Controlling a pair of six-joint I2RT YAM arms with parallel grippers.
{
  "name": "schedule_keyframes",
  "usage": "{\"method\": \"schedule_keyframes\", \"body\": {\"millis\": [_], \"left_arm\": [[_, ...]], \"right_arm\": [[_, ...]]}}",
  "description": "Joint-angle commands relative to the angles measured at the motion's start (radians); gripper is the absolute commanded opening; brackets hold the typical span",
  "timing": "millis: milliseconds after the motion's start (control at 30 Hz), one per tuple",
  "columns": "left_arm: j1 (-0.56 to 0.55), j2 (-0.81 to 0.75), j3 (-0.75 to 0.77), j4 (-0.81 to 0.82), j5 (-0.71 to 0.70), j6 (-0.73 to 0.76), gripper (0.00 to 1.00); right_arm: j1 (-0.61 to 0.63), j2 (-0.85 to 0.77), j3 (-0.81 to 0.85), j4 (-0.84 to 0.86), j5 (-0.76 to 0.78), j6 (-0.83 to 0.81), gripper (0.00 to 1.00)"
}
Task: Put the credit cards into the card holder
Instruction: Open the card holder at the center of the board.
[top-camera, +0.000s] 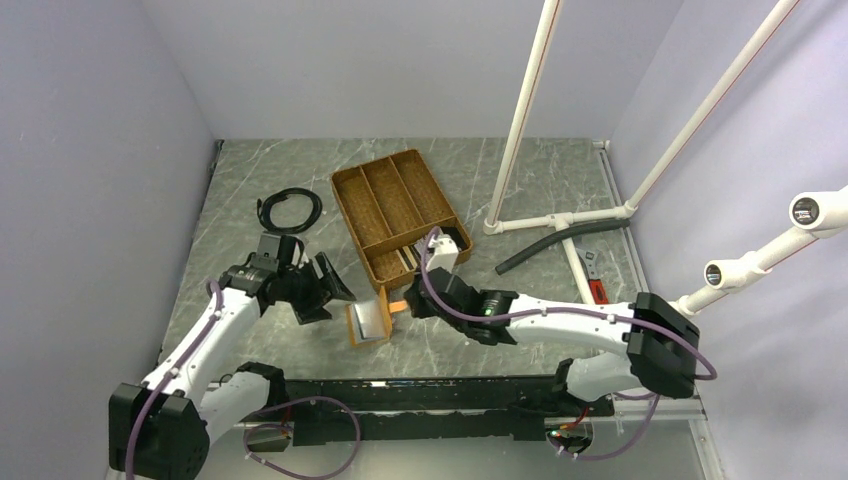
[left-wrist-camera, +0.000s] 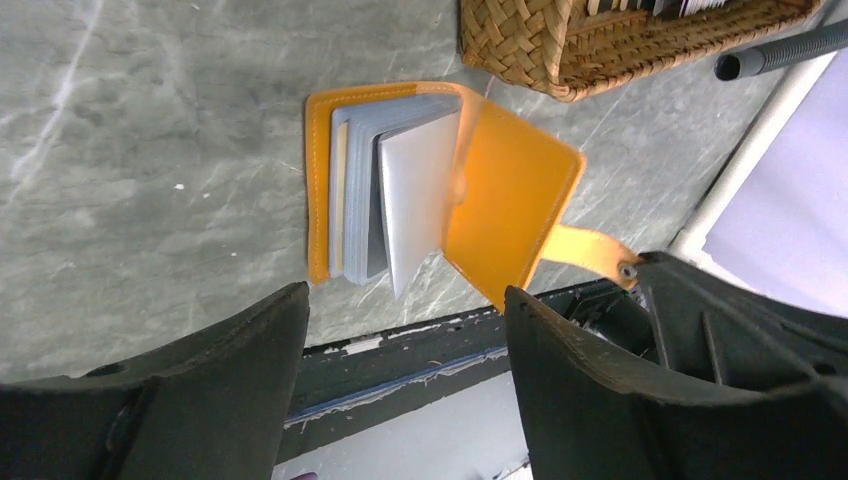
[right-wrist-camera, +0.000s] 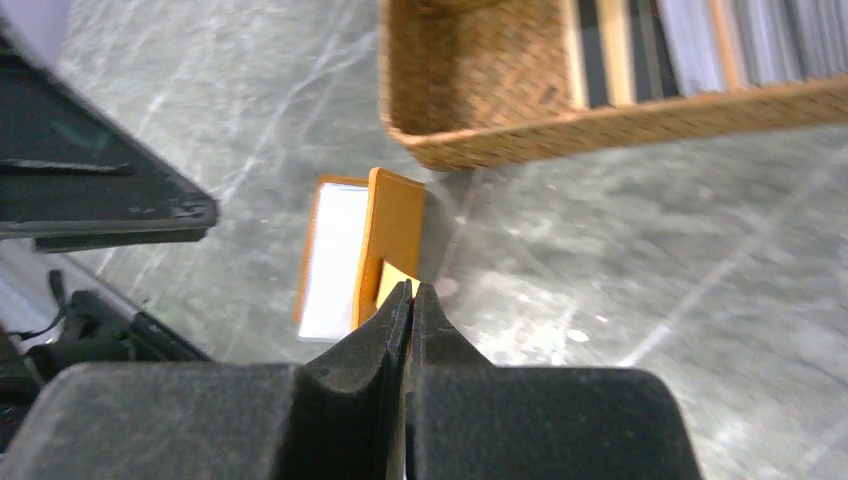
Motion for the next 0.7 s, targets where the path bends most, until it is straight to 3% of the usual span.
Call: {"method": "schedule_keyframes", "body": {"millis": [0,133,300,467,667], "left_arm": [[-0.013,0.034,-0.029,0.110,0.083,0.016,0.77],[-0.045,0.110,-0.076,0.211,0.148,0.003,0.76],[-0.116,0.177,-0.086,0.242,0.082,-0.010,0.73],[-0.121,0.163,-0.110,0.271,0.043,-0.026,0.64],[-0.123,0.304,-0.145,0.417,0.161,-0.014,0.51]], "right_arm": [[-0.029,-0.065,-0.081,-0.118,0.098,0.086,0.00],[-0.039,-0.098,-0.171,-0.089,0.081,0.069,0.00],[-0.064,-0.118,-0.245,-0.189,0.130,0.128,0.00],[-0.095,-0.147,-0.293,-0.188,0.137,0.097,0.00],[-0.103,-0.128,-0.288,-0.115,0.076,0.019,0.00]]}}
